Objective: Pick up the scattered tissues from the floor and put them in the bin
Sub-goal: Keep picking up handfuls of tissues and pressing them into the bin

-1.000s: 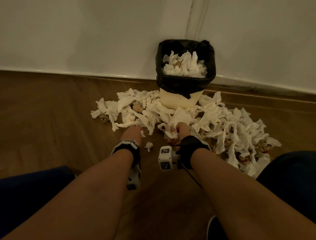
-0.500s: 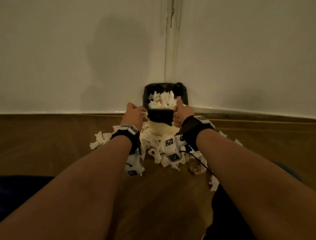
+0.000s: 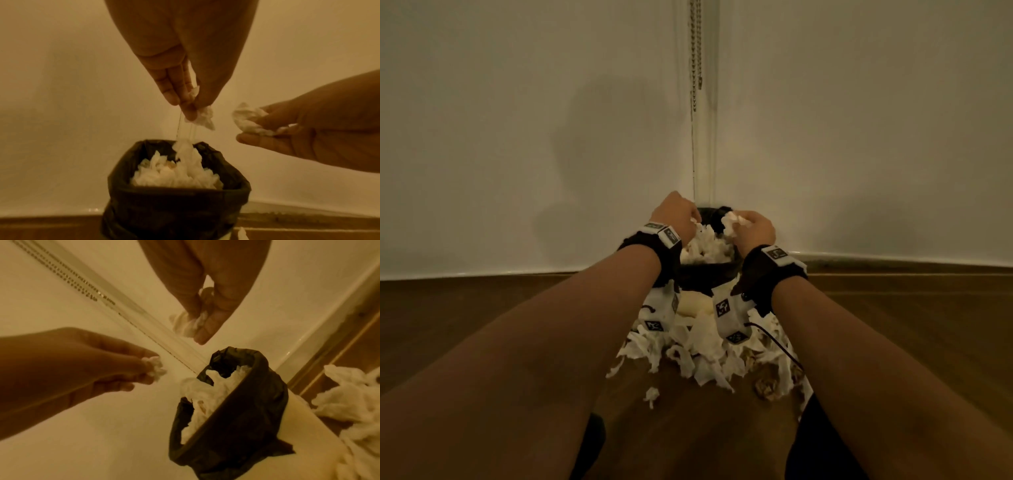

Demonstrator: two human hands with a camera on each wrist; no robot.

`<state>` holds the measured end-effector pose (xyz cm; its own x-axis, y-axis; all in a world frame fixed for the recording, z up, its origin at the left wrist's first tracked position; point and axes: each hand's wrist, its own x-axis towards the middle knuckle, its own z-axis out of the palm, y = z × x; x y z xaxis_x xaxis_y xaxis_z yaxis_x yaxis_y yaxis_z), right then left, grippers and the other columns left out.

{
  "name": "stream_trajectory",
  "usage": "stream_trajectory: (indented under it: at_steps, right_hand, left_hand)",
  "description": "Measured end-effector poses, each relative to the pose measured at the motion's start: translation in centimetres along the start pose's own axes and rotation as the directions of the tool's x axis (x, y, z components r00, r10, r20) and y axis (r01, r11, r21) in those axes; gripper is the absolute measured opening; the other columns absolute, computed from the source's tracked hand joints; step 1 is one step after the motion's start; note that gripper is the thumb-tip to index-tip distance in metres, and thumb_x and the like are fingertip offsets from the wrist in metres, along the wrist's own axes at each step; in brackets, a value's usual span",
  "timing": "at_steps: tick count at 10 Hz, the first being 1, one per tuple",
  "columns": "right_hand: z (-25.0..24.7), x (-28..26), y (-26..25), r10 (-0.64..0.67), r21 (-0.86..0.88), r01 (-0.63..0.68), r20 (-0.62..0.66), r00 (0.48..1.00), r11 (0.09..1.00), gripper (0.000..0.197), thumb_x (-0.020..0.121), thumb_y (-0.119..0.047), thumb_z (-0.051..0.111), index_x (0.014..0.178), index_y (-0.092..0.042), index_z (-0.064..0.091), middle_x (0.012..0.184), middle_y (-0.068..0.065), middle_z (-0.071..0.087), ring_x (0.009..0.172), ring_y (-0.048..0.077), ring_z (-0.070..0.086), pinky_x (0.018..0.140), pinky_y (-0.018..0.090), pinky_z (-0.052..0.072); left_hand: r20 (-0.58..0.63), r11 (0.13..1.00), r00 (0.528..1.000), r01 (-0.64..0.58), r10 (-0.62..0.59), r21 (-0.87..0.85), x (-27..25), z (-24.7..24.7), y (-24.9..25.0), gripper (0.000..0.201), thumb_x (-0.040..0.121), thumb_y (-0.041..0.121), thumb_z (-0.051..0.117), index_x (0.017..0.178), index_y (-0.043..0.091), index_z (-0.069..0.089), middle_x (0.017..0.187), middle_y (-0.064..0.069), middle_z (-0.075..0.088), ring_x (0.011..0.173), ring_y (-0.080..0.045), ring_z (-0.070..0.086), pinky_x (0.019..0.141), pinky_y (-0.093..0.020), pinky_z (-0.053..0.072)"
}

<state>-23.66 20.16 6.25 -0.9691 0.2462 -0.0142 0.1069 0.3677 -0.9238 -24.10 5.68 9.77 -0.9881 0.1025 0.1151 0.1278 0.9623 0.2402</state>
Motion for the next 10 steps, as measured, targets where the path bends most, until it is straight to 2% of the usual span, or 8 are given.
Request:
stream_trajectory:
  at_steps: [2, 3, 4, 6, 7, 8, 9, 10]
  right_hand:
    - [0.5, 1.6, 1.3, -0.171, -0.31, 0.149, -0.045, 0.984, 0.939, 0.016, 0.091, -0.01, 0.049, 0.096, -0.015, 0.064, 0.099, 0.011, 0.066, 0.088, 0.026, 0.06, 0.074, 0.033, 0.049]
    - [1.0, 2.6, 2.3, -0.183, -0.54, 0.24, 0.159, 0.97, 0.807, 0.025, 0.095, -0.011, 0.047, 0.112, -0.007, 0.065, 0.123, 0.015, 0.055, 0.107, 0.026, 0.056, 0.086, 0.028, 0.046]
    - [2.1, 2.3, 3.6, -0.119, -0.596, 0.305, 0.331, 0.936, 0.743, 0.033, 0.095, -0.016, 0.046, 0.124, -0.001, 0.053, 0.134, 0.015, 0.042, 0.107, 0.026, 0.048, 0.07, 0.016, 0.036]
    - [3.9, 1.2, 4.6, -0.008, -0.684, 0.414, 0.513, 0.858, 0.601, 0.037, 0.098, -0.025, 0.037, 0.127, -0.006, 0.049, 0.135, 0.018, 0.038, 0.118, 0.036, 0.046, 0.098, 0.045, 0.042]
    - [4.6, 1.3, 5.1, 0.054, -0.725, 0.527, 0.608, 0.792, 0.444, 0.041, 0.098, -0.028, 0.033, 0.136, -0.017, 0.043, 0.14, 0.012, 0.036, 0.129, 0.03, 0.036, 0.11, 0.046, 0.026]
    - [5.1, 1.4, 5.1, 0.083, -0.729, 0.529, 0.617, 0.782, 0.434, 0.042, 0.096, -0.029, 0.036, 0.137, -0.023, 0.043, 0.142, 0.008, 0.036, 0.133, 0.026, 0.033, 0.113, 0.048, 0.016]
    - [5.2, 1.4, 4.3, 0.048, -0.746, 0.5, 0.575, 0.817, 0.439, 0.04, 0.094, -0.028, 0.041, 0.133, -0.02, 0.047, 0.135, 0.008, 0.046, 0.126, 0.026, 0.043, 0.109, 0.043, 0.026]
    - [4.6, 1.2, 3.5, -0.105, -0.773, 0.482, 0.486, 0.868, 0.412, 0.041, 0.092, -0.023, 0.046, 0.132, -0.015, 0.047, 0.128, 0.01, 0.052, 0.118, 0.027, 0.049, 0.099, 0.04, 0.036]
  left_hand:
    - [0.138, 0.999, 0.99, 0.042, -0.041, -0.006, 0.9, 4.3, 0.5, 0.037, 0.091, 0.016, 0.046, 0.126, 0.016, 0.057, 0.132, -0.009, 0.033, 0.104, -0.026, 0.053, 0.081, -0.028, 0.044]
    - [0.213, 0.998, 0.975, 0.06, -0.066, 0.034, 1.0, 5.4, 0.3, 0.035, 0.091, 0.019, 0.045, 0.123, 0.012, 0.057, 0.129, -0.01, 0.034, 0.11, -0.028, 0.046, 0.086, -0.031, 0.043]
    - [0.266, 0.994, 0.962, 0.042, -0.067, 0.098, 0.2, 6.1, 0.0, 0.032, 0.094, 0.019, 0.041, 0.121, 0.008, 0.056, 0.131, -0.012, 0.041, 0.112, -0.026, 0.043, 0.082, -0.027, 0.034]
    - [0.386, 0.983, 0.92, -0.005, -0.066, 0.182, -0.9, 6.8, -0.2, 0.038, 0.098, 0.023, 0.035, 0.129, 0.006, 0.05, 0.142, -0.015, 0.038, 0.124, -0.033, 0.044, 0.103, -0.042, 0.034]
    - [0.402, 0.998, 0.914, 0.056, -0.059, 0.018, -1.3, 7.0, 0.1, 0.04, 0.102, 0.019, 0.029, 0.133, 0.001, 0.047, 0.138, -0.017, 0.046, 0.127, -0.033, 0.041, 0.106, -0.039, 0.029]
    - [0.45, 0.995, 0.892, -0.007, -0.039, 0.1, -1.1, 7.1, -0.4, 0.037, 0.1, 0.016, 0.032, 0.125, 0.004, 0.056, 0.127, -0.017, 0.055, 0.113, -0.03, 0.052, 0.09, -0.033, 0.041]
    - [0.418, 0.996, 0.908, -0.019, -0.02, 0.089, -1.1, 7.2, -0.8, 0.035, 0.097, 0.014, 0.038, 0.127, 0.007, 0.055, 0.129, -0.015, 0.052, 0.113, -0.03, 0.053, 0.094, -0.036, 0.042]
    - [0.191, 0.998, 0.981, -0.016, 0.006, 0.052, -1.8, 6.7, -1.4, 0.033, 0.093, 0.016, 0.045, 0.125, 0.014, 0.05, 0.132, -0.011, 0.041, 0.109, -0.031, 0.053, 0.09, -0.039, 0.044]
